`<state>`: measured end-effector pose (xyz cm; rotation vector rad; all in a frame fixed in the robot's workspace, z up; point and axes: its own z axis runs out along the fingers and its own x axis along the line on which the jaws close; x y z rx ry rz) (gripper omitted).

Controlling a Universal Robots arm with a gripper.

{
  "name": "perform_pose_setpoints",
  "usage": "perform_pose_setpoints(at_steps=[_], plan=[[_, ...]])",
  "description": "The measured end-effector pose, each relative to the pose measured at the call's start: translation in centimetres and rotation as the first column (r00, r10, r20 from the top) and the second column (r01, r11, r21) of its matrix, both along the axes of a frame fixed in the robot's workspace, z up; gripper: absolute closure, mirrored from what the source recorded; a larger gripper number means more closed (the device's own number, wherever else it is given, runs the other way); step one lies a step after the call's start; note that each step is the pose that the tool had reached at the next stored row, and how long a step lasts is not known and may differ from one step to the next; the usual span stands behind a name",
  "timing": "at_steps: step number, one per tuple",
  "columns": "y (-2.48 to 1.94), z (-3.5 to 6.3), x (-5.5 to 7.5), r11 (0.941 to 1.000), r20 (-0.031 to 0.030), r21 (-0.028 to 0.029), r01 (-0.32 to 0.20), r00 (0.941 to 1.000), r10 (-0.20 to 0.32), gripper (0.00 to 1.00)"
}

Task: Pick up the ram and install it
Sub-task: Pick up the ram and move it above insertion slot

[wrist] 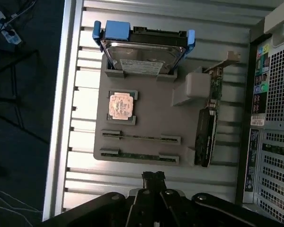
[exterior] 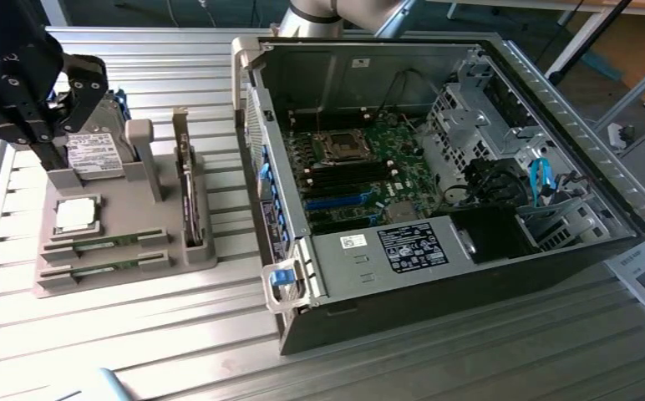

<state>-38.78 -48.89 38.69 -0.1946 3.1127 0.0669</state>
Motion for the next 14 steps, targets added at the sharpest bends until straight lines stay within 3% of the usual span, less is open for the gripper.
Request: perform_pose_setpoints(at_steps=[2, 4, 6, 7, 9, 12, 14], plan=[[0.00, -0.03, 0.00, 0.9973, 0.0000, 0.0000, -0.074, 0.9973, 0.074, 0.89], [0.00, -0.06, 0.00, 0.9896, 0.0001, 0.0001, -0.144, 0.9896, 0.144, 0.89], [0.00, -0.08, 0.00, 0.9754, 0.0000, 0.0000, -0.220, 0.9754, 0.220, 0.89], [0.00, -0.10, 0.00, 0.9653, 0.0000, 0.0000, -0.261, 0.9653, 0.261, 0.89], [0.00, -0.11, 0.00, 0.9541, 0.0000, 0.0000, -0.299, 0.9541, 0.299, 0.89], [0.00, -0.13, 0.00, 0.9293, -0.0001, -0.0001, -0.369, 0.9293, 0.369, 0.89], [0.00, -0.15, 0.00, 0.9016, 0.0000, -0.0001, -0.433, 0.9016, 0.433, 0.89]])
